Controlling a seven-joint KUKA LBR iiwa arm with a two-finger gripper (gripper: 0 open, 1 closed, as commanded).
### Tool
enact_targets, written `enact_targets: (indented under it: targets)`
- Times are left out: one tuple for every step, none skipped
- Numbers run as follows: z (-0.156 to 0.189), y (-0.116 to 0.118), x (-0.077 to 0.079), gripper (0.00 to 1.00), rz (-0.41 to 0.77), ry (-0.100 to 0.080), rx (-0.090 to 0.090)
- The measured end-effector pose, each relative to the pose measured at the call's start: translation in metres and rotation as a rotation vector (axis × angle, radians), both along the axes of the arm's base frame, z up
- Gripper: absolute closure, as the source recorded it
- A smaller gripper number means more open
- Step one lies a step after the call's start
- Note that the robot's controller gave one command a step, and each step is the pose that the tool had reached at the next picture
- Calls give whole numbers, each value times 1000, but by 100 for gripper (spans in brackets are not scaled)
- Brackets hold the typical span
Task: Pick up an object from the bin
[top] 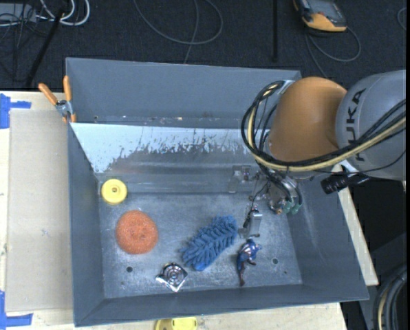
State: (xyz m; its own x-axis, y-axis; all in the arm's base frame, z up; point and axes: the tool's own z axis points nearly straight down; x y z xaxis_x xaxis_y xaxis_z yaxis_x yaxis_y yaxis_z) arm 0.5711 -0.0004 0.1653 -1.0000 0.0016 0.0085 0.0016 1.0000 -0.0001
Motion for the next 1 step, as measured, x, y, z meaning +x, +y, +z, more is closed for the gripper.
enact_targets:
  targets:
    - [4, 0, 2, 0, 0, -7, 0]
